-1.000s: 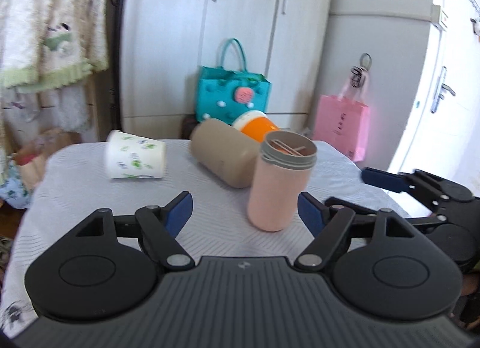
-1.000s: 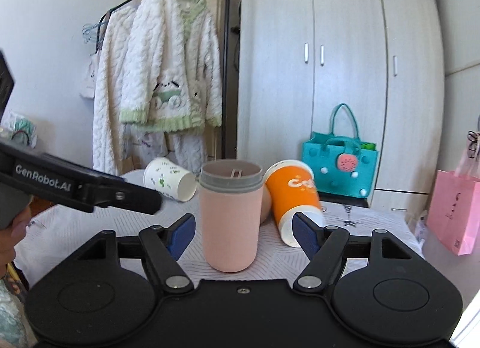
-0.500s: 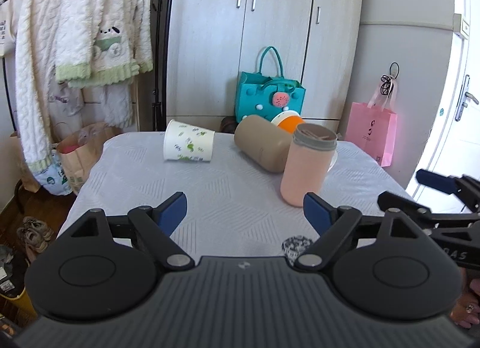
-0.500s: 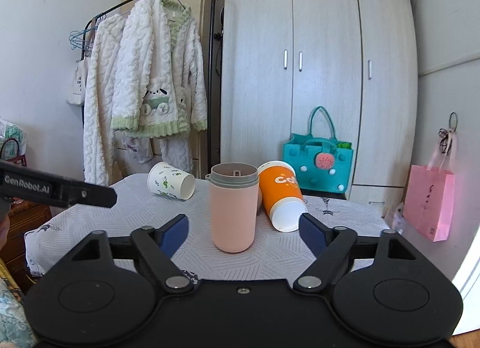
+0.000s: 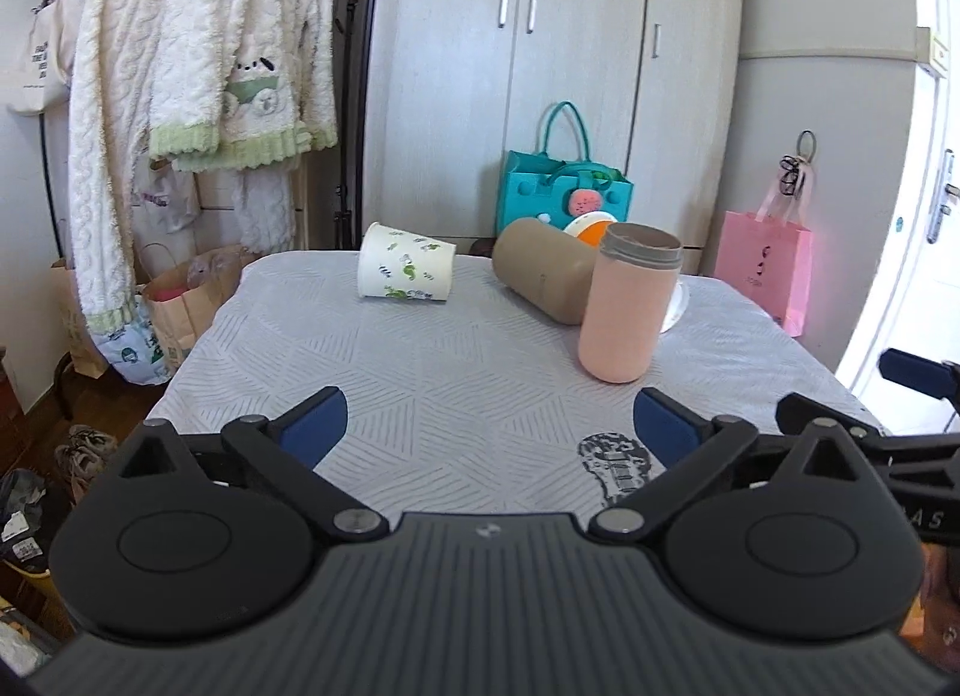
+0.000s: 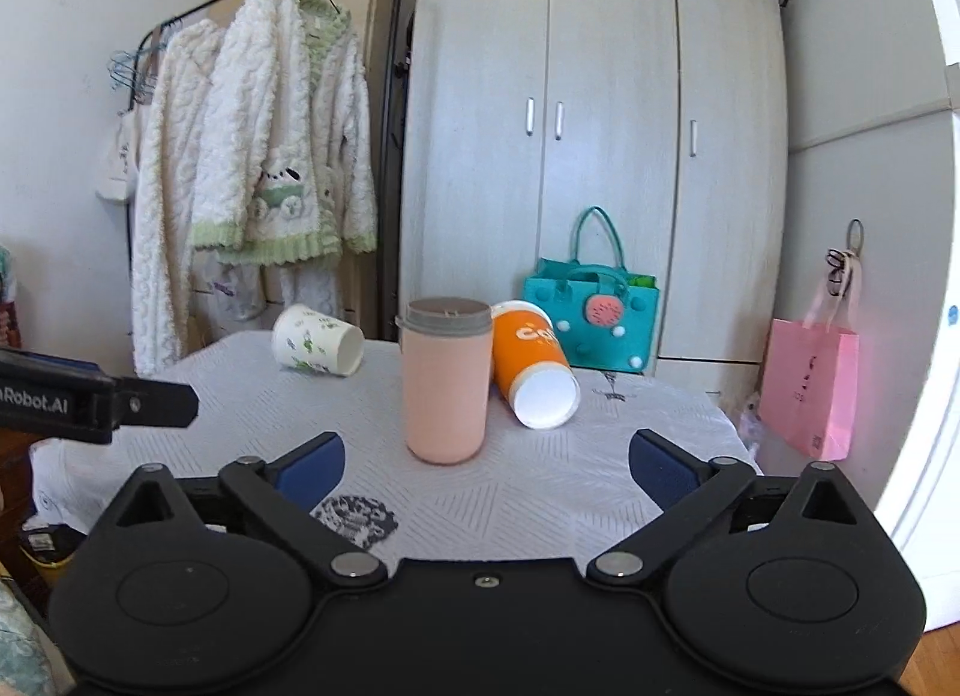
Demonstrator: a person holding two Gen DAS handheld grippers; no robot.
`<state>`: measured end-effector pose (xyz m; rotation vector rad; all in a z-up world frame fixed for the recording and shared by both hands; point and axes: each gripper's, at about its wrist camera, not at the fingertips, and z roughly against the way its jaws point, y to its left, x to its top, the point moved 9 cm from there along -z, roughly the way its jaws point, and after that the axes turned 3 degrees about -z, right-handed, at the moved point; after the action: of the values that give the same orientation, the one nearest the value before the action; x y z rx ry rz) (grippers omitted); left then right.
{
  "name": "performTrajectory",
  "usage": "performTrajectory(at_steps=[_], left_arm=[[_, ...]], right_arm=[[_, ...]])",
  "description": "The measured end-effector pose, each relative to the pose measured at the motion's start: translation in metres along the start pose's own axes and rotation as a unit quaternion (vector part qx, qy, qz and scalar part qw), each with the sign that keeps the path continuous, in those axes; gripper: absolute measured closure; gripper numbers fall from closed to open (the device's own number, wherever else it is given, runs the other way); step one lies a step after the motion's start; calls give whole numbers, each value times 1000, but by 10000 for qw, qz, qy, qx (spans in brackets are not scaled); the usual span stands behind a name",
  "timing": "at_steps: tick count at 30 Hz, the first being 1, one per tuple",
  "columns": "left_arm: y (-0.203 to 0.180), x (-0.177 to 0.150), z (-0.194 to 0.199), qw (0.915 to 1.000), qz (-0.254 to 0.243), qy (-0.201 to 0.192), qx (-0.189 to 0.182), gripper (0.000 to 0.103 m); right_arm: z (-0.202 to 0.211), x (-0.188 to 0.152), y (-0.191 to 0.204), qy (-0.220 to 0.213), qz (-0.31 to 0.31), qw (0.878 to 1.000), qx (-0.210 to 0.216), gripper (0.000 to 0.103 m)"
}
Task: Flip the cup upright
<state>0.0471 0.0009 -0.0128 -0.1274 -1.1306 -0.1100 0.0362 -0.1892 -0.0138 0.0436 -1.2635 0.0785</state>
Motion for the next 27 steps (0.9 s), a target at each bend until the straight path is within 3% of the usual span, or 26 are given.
performTrajectory(at_steps=[4, 14, 27], left_arm=[[6, -4, -1, 9998, 4, 57, 188, 0], [15, -14, -6, 9986, -37, 217, 489, 0], [1, -18, -7, 9981, -244, 234, 523, 0]], right_arm=[[-2, -3, 1, 44, 56, 9994, -335, 0], [-2, -6, -5, 152, -317, 9982, -482, 0], [-6, -13, -15, 287, -478, 9959, -716, 0]])
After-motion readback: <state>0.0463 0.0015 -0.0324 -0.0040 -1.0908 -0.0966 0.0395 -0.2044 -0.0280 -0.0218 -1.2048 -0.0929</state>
